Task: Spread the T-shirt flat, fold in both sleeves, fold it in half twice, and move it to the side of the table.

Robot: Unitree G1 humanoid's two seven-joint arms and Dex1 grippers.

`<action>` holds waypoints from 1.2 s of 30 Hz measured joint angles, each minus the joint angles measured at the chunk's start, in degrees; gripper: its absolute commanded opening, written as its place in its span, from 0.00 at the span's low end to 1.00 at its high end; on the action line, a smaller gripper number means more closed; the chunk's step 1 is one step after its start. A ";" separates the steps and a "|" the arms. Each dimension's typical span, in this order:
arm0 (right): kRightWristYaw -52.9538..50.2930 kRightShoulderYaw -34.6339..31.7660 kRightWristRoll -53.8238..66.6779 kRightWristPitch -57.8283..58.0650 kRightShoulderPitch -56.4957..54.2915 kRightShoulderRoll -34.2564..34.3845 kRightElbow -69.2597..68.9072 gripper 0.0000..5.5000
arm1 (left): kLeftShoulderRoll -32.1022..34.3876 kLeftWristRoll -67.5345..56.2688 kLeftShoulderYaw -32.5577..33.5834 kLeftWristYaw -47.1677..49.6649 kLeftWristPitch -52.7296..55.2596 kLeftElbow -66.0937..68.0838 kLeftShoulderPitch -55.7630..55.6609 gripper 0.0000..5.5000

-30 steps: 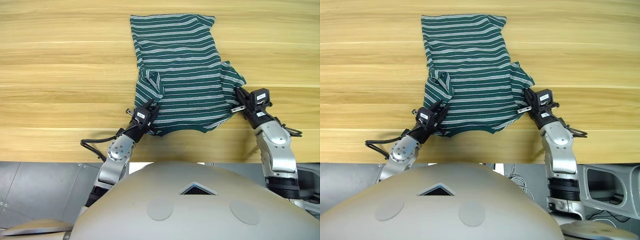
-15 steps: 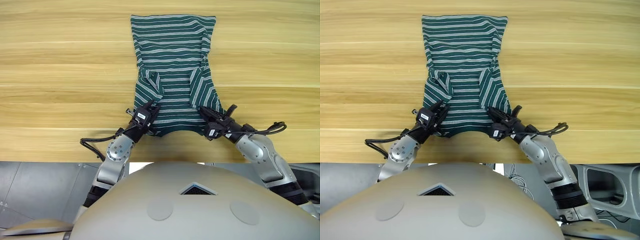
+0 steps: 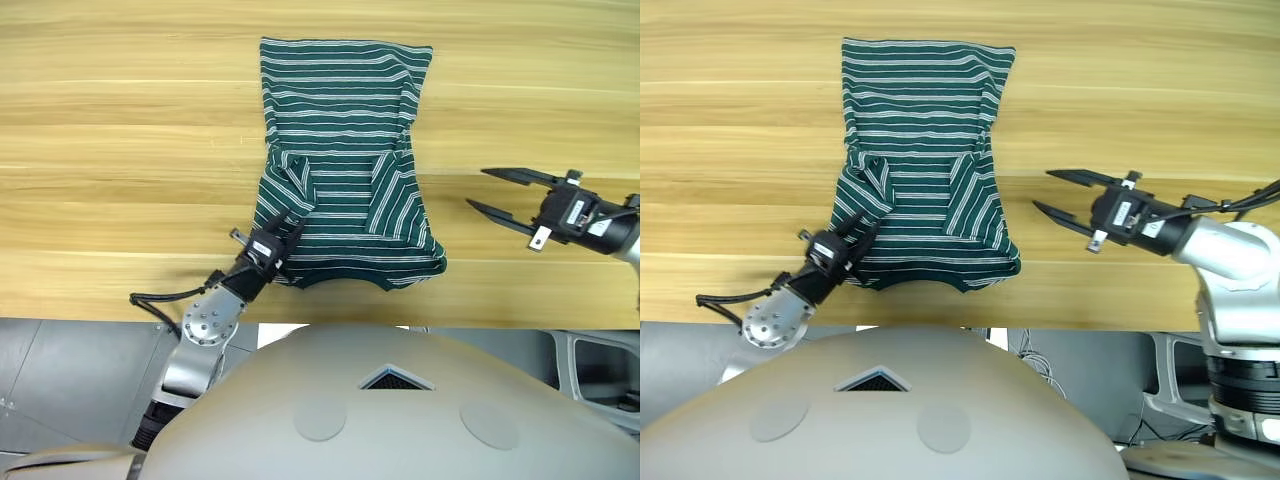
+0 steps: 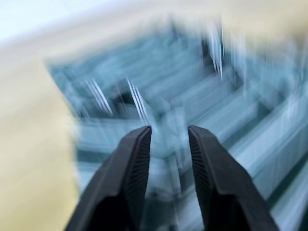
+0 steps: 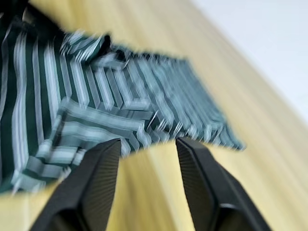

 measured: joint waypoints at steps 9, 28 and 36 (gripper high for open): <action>6.10 4.90 -10.82 -8.78 7.31 -3.66 5.01 0.80 | 25.89 -12.90 46.51 -38.54 -16.90 19.48 16.13 0.63; -3.86 21.49 -24.09 -16.97 -7.25 1.43 4.69 0.77 | 28.03 24.89 17.85 -30.87 -32.20 24.08 -6.09 0.64; -5.51 23.83 -25.00 -15.49 -7.29 1.26 4.00 0.52 | 27.99 25.68 9.75 -27.11 -34.88 26.62 -11.43 0.64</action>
